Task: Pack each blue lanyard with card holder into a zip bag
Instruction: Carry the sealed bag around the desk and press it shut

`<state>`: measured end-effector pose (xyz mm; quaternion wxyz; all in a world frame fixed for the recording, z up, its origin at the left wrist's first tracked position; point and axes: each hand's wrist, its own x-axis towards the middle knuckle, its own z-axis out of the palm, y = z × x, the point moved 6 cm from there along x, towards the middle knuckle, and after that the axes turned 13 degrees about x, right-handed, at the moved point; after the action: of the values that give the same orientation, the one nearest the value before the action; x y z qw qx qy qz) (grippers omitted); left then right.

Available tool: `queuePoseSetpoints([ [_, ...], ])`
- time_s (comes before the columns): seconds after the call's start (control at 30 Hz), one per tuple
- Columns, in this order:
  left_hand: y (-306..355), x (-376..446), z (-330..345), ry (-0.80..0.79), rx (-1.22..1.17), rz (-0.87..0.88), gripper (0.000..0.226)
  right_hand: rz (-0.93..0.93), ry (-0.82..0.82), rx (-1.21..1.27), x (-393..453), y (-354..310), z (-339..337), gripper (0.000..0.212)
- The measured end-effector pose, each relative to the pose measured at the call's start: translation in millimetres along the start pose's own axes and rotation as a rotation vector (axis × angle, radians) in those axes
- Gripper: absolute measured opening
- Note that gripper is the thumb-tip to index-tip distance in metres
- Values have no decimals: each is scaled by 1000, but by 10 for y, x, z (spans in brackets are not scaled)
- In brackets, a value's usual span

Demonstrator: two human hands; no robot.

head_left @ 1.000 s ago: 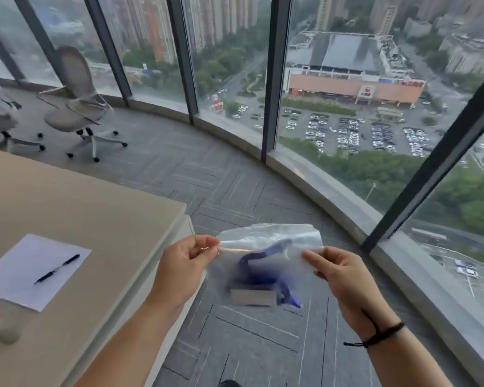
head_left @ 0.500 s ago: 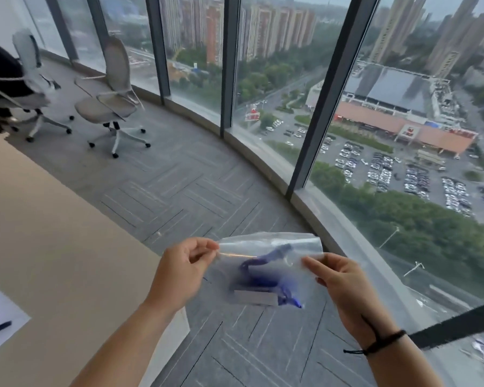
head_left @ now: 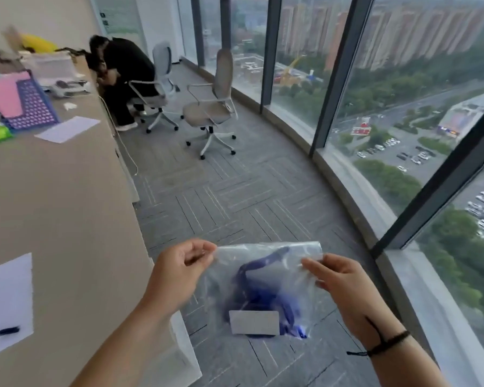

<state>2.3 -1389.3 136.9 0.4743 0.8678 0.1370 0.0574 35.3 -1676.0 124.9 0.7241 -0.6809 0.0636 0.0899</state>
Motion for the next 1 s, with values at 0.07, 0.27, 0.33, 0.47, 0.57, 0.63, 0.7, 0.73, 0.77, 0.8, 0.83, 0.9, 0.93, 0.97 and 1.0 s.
queuePoseSetpoints([
  [0.07, 62, 173, 96, 67, 1, -57, 16, 5, -96, -27, 439, -114, -29, 14],
  [0.27, 254, 563, 229, 257, -46, -207, 18, 32, -331, -11, 1479, -433, 67, 11],
  [0.33, 245, 689, 191, 325, -57, -240, 19, 38, -397, -14, 1750, -486, 201, 11],
  [0.47, 136, 918, 59, 453, -70, -279, 21, 34, -517, -78, 2253, -544, 625, 13],
  [0.57, -81, 1130, -60, 508, -82, -328, 23, 36, -591, -148, 2653, -523, 1035, 16],
  [0.63, -258, 1324, -163, 536, -99, -356, 23, 51, -640, -189, 2903, -490, 1335, 16],
  [0.7, -430, 1573, -293, 565, -112, -369, 22, 52, -673, -239, 3168, -463, 1641, 16],
  [0.73, -506, 1712, -364, 581, -117, -374, 22, 44, -684, -263, 3310, -464, 1796, 15],
  [0.77, -576, 1853, -437, 600, -124, -381, 22, 34, -697, -288, 3455, -479, 1959, 15],
  [0.8, -637, 1990, -515, 617, -133, -390, 22, 24, -714, -313, 3591, -509, 2131, 14],
  [0.83, -694, 2124, -598, 627, -143, -400, 22, 15, -730, -331, 3720, -548, 2310, 15],
  [0.9, -775, 2351, -797, 643, -162, -421, 22, -3, -761, -338, 3944, -651, 2687, 16],
  [0.93, -816, 2440, -911, 656, -166, -430, 22, -4, -775, -334, 4042, -691, 2884, 16],
  [0.97, -857, 2509, -1033, 673, -166, -439, 21, 3, -791, -331, 4125, -720, 3087, 16],
  [1.0, -905, 2559, -1161, 698, -165, -455, 20, 17, -812, -327, 4196, -727, 3290, 16],
])
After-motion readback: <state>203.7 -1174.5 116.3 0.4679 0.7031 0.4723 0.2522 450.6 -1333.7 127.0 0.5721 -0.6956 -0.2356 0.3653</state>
